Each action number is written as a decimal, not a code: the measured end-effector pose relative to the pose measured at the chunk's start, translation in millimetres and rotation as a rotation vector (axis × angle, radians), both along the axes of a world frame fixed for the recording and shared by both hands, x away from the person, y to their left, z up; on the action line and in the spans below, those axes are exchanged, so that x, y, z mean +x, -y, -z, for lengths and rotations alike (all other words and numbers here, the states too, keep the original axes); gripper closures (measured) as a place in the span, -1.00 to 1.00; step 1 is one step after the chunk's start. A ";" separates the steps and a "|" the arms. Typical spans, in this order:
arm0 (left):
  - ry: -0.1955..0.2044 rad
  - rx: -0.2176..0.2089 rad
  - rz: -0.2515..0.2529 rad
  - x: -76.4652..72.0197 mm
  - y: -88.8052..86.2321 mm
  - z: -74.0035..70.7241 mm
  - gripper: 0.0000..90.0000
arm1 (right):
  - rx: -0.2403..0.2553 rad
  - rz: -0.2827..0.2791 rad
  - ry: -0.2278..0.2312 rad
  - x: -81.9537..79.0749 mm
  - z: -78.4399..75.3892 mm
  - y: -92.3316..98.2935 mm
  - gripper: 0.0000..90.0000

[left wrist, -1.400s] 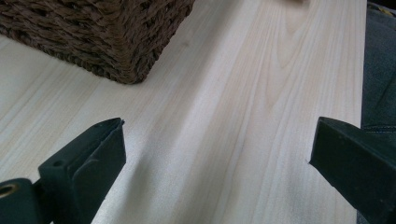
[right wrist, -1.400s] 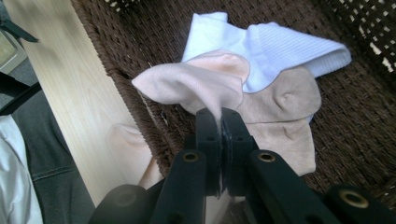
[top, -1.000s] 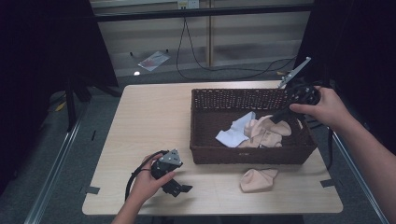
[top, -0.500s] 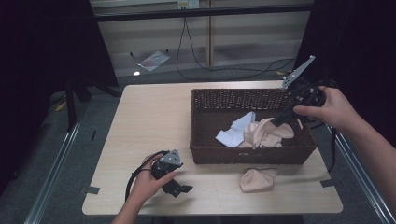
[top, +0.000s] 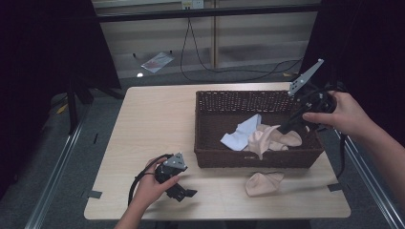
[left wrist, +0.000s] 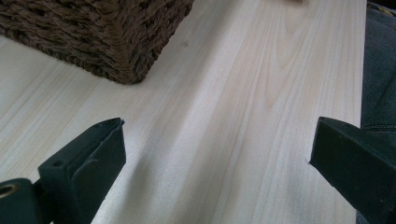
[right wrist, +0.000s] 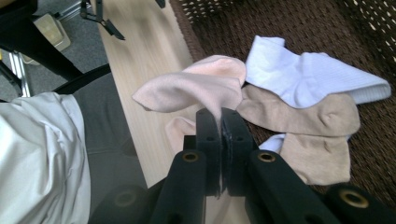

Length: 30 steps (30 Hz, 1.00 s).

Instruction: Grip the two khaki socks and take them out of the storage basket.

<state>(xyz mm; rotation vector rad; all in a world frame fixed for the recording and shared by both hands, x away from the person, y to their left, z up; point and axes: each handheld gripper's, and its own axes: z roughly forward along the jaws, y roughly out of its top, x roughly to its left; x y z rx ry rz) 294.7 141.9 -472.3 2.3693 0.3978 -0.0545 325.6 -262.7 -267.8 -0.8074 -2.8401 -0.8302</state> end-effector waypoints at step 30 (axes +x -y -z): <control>-0.006 0.007 -0.001 -0.5 0.4 0.6 -0.93 | -0.055 -0.122 -0.035 -17.2 42.9 -38.5 0.95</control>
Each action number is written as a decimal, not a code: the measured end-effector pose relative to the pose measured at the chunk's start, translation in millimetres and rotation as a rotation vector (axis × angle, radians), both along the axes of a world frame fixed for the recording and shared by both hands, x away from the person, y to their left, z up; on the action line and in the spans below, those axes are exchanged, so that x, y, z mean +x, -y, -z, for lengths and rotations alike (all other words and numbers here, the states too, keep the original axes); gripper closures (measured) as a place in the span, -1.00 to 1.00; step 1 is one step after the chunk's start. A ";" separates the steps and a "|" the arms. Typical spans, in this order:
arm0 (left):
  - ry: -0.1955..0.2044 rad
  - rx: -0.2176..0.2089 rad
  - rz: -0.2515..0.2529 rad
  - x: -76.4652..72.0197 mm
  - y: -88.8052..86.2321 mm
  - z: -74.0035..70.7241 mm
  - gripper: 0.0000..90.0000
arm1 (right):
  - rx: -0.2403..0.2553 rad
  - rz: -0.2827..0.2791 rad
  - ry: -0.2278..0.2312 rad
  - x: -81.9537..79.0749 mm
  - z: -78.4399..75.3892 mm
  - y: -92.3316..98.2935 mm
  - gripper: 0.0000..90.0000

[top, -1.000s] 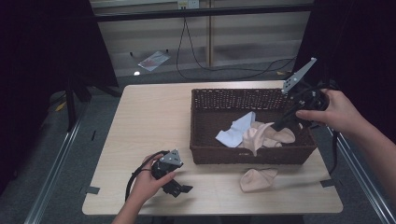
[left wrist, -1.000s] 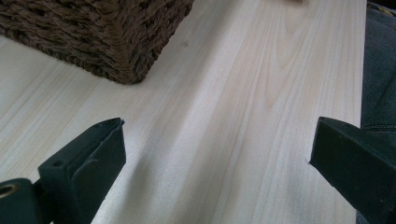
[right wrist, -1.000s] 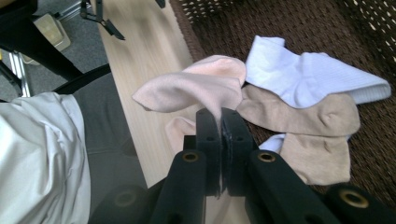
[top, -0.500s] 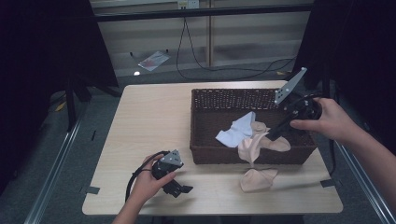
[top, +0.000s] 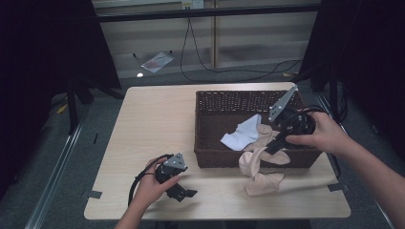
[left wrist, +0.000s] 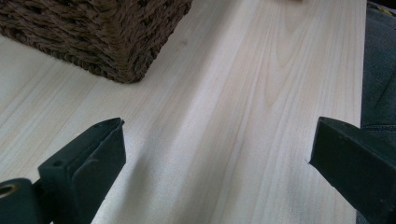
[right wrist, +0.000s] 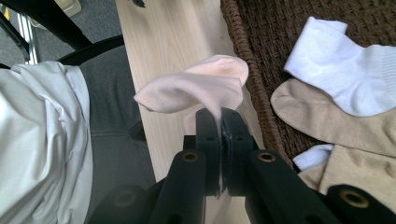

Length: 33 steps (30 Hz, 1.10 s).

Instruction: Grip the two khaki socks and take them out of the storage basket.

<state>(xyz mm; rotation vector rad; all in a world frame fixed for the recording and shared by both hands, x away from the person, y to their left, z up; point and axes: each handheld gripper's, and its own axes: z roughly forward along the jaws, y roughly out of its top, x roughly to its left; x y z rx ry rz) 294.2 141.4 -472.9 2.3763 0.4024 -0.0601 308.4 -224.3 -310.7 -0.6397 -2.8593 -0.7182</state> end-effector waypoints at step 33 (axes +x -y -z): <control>0.005 0.008 0.002 0.3 0.8 -1.3 -0.93 | -0.081 -0.015 -0.031 -10.6 57.6 -14.1 0.10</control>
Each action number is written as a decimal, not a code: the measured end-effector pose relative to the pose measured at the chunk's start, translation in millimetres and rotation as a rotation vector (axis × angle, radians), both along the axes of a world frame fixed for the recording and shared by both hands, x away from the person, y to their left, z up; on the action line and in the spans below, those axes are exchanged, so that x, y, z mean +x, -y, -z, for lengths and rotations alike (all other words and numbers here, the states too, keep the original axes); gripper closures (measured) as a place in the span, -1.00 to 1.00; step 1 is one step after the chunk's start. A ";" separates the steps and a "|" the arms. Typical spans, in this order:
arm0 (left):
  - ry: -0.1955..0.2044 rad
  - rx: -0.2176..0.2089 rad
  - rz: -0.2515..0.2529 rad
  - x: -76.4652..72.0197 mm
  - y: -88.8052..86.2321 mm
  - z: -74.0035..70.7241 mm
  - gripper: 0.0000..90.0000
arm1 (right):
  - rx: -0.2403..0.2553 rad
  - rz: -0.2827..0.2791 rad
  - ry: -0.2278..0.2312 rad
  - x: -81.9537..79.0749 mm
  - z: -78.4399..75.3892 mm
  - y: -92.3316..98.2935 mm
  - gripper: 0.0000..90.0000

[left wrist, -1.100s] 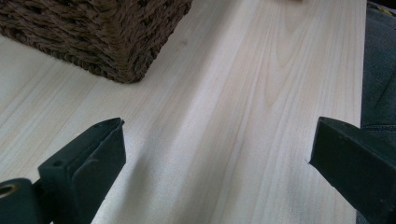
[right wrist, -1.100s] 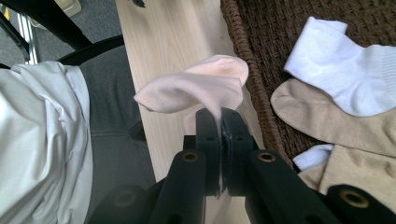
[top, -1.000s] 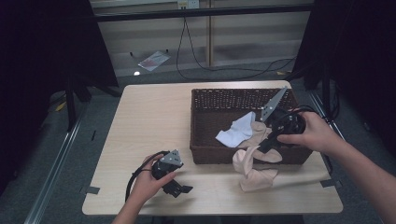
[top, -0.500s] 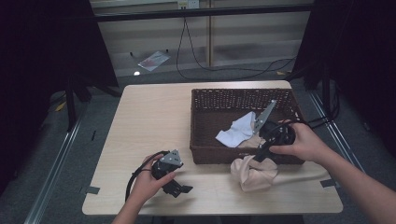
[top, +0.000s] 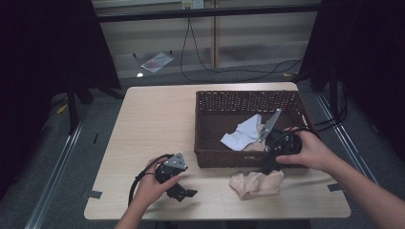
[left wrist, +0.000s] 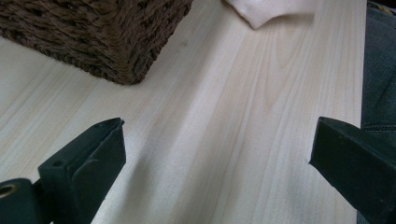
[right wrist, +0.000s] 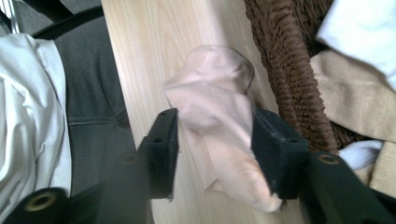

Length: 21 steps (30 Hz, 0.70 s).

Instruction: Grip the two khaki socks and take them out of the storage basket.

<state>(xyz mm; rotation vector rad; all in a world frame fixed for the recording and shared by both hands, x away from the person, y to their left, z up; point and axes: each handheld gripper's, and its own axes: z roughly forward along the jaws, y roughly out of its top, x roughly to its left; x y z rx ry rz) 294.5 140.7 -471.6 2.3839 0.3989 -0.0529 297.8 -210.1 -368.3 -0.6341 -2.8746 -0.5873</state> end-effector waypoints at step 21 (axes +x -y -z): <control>-0.001 -0.006 0.006 -1.2 -0.7 0.1 -0.93 | 0.045 0.045 0.081 -19.4 8.5 29.1 -0.55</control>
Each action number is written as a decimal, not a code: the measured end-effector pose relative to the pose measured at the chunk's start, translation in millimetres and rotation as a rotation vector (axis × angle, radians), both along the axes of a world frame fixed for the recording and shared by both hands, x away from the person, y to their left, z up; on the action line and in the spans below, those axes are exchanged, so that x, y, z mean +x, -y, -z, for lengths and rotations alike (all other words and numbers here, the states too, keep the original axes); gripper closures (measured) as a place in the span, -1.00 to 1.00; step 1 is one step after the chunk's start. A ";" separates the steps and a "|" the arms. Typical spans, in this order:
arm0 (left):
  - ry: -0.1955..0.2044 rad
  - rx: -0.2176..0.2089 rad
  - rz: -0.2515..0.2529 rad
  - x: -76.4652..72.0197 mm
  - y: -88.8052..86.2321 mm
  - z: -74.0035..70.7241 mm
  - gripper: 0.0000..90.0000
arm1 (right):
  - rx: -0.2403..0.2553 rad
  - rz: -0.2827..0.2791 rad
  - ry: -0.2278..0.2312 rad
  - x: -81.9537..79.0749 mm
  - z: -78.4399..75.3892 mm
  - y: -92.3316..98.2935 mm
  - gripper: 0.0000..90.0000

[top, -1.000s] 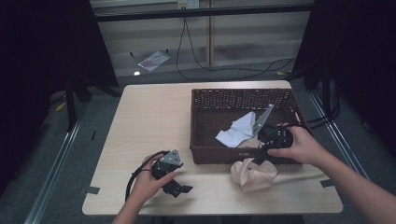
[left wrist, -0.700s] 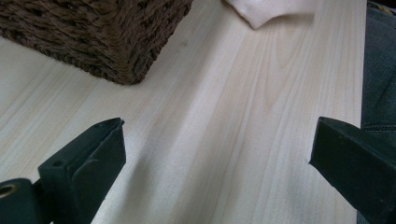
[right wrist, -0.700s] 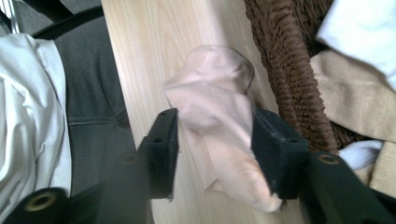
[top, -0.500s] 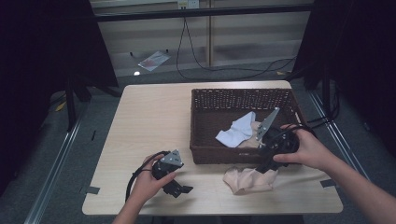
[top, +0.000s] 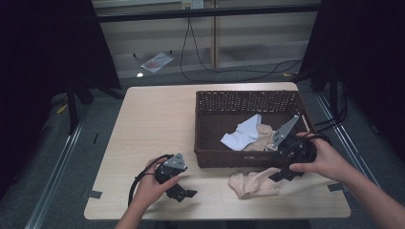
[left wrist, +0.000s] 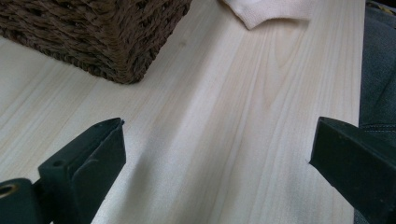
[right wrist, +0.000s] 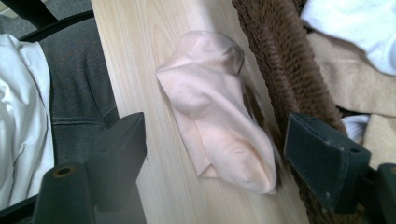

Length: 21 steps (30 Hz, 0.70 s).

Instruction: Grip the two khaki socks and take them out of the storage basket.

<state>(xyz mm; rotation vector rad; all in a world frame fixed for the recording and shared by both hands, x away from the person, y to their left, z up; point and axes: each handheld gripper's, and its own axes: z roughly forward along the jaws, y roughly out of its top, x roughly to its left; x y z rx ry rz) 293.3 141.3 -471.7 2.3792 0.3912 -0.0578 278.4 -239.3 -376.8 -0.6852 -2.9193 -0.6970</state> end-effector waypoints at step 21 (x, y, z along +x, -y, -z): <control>0.004 0.007 0.005 0.1 0.5 0.8 -0.93 | 0.014 0.042 0.066 -22.9 39.6 23.0 -0.79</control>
